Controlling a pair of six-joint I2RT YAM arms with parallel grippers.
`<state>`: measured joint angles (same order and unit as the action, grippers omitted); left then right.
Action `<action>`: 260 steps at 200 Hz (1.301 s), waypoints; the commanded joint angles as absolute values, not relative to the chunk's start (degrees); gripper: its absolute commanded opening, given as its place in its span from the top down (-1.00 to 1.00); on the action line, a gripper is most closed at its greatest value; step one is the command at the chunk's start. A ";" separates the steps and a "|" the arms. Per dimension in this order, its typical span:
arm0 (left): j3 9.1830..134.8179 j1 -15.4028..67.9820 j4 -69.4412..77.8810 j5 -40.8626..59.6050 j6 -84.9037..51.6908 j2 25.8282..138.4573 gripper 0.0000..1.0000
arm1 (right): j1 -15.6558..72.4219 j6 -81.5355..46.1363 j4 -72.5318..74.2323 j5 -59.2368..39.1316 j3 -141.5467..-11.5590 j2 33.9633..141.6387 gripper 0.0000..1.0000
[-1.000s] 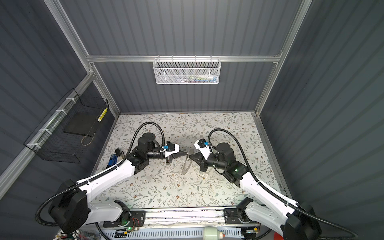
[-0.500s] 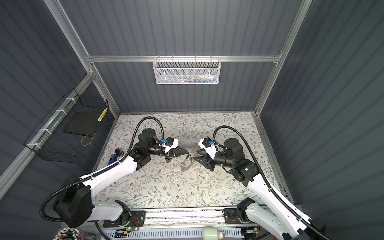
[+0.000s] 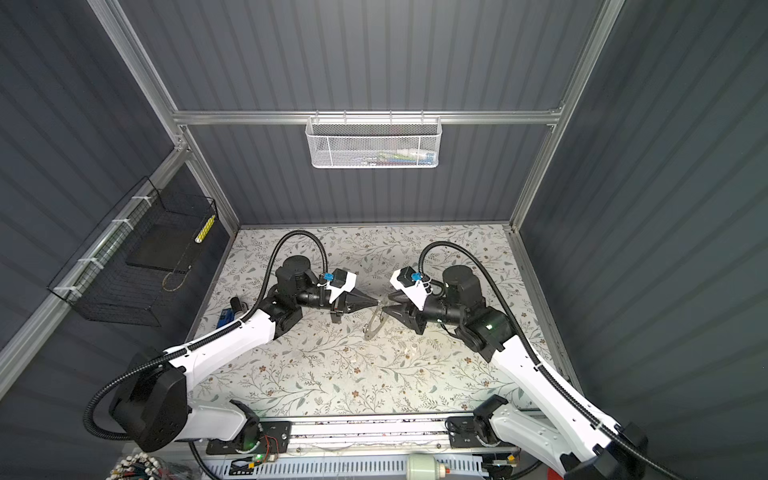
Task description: Put the keys on the keyring
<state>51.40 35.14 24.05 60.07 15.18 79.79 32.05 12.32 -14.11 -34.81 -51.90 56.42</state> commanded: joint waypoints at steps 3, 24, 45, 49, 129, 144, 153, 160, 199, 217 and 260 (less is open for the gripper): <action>53.52 34.72 23.97 61.07 15.20 79.15 1.00 | 33.22 14.04 -17.23 -33.38 -55.81 58.18 0.27; 53.86 34.72 23.70 61.24 15.34 79.19 1.00 | 33.44 14.59 -18.88 -32.70 -56.60 58.93 0.30; 54.07 34.71 23.16 61.61 15.55 79.28 1.00 | 33.49 14.59 -17.42 -32.56 -55.69 58.46 0.35; 54.01 34.76 23.16 61.60 15.62 79.26 1.00 | 33.48 14.67 -17.37 -32.52 -55.53 58.45 0.37; 54.16 34.75 22.39 61.61 16.42 79.09 1.00 | 33.49 15.54 -18.48 -33.97 -55.70 59.49 0.63; 54.18 34.77 22.39 61.70 16.39 79.27 1.00 | 33.52 15.42 -18.25 -34.18 -55.72 59.74 0.64; 54.25 34.80 22.32 61.82 16.43 79.33 1.00 | 33.48 15.38 -18.04 -34.43 -55.80 59.90 0.66; 54.38 34.74 22.23 61.90 16.65 79.32 1.00 | 33.50 15.47 -18.02 -34.54 -55.81 60.01 0.66; 55.39 35.13 18.74 62.48 19.22 79.75 1.00 | 33.50 15.12 -16.87 -35.15 -55.99 60.56 0.74; 55.45 35.11 18.42 62.31 19.64 79.69 1.00 | 33.50 15.50 -16.86 -35.17 -55.99 60.49 0.81; 56.33 35.15 16.18 62.70 21.20 80.04 1.00 | 33.55 16.44 -17.78 -35.76 -55.90 60.64 0.95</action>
